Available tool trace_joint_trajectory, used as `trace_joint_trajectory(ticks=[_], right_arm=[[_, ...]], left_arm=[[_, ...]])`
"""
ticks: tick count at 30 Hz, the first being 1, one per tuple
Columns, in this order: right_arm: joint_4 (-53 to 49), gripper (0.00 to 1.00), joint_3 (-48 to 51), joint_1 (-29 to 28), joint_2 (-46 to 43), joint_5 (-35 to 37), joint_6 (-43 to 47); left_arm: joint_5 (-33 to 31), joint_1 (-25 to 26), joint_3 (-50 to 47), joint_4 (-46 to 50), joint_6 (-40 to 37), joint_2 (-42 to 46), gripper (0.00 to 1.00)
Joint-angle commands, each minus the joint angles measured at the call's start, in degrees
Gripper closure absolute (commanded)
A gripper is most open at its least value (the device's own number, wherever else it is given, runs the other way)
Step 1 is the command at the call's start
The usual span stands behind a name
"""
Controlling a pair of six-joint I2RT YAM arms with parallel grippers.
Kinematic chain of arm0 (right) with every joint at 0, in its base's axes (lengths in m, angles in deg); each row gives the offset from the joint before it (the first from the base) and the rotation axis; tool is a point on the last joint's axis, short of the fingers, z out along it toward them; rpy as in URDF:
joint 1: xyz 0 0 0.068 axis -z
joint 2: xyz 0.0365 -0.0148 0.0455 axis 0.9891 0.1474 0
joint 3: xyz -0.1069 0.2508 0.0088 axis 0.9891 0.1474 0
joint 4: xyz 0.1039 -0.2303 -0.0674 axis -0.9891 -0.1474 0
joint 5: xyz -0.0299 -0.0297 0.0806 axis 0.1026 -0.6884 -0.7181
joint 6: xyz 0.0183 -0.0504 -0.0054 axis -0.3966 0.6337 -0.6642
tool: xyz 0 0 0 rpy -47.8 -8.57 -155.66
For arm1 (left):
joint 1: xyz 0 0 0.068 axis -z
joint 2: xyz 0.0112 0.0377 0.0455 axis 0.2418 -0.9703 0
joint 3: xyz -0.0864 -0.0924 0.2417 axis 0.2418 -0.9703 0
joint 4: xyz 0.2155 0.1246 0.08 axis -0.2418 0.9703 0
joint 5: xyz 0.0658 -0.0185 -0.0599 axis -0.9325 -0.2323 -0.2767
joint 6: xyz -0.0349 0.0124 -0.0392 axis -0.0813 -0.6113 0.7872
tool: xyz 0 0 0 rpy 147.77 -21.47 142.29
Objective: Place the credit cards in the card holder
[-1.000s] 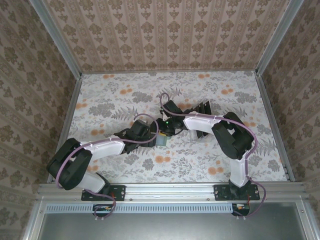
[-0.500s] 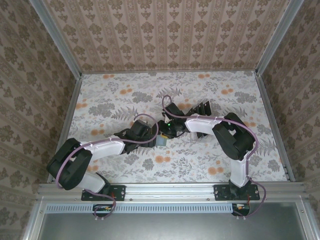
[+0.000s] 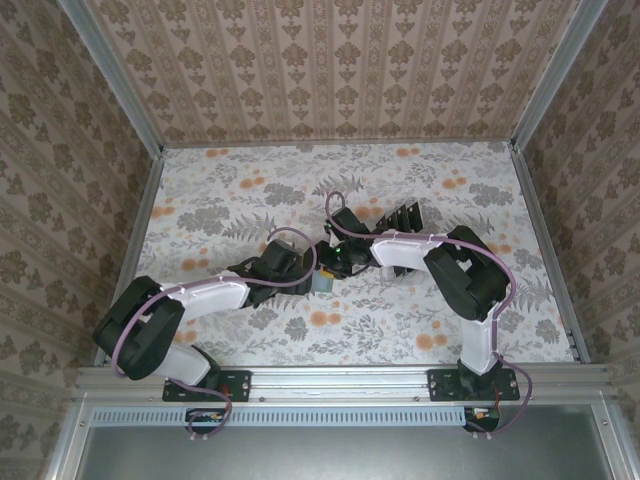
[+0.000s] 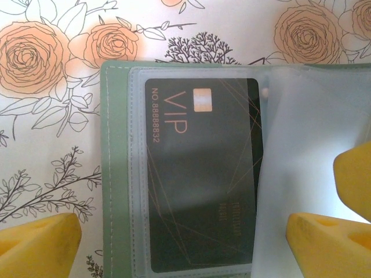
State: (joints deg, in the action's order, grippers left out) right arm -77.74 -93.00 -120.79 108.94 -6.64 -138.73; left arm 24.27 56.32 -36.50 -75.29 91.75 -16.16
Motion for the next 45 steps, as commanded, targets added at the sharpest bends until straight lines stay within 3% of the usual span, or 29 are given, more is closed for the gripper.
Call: trace_joint_trajectory(ticks=[1, 9, 34, 45], right_arm=[[-0.5, 0.43, 2.2, -0.6, -1.9, -1.1, -2.1], [2.6, 0.42, 5.9, -0.6, -3.8, -0.3, -5.5], [17.9, 0.42, 4.2, 0.1, 1.3, -5.0, -14.3], [13.0, 0.42, -0.6, -0.5, 1.4, -4.8, -12.8]], left_arm=[[-0.4, -0.3, 0.1, -1.0, 0.5, -0.2, 0.0], [-0.3, -0.4, 0.4, -1.1, 0.2, -0.4, 0.0], [0.2, -0.4, 0.8, -0.8, 0.0, 0.3, 0.0], [-2.2, -0.4, -1.0, 2.2, 1.3, 11.5, 0.0]])
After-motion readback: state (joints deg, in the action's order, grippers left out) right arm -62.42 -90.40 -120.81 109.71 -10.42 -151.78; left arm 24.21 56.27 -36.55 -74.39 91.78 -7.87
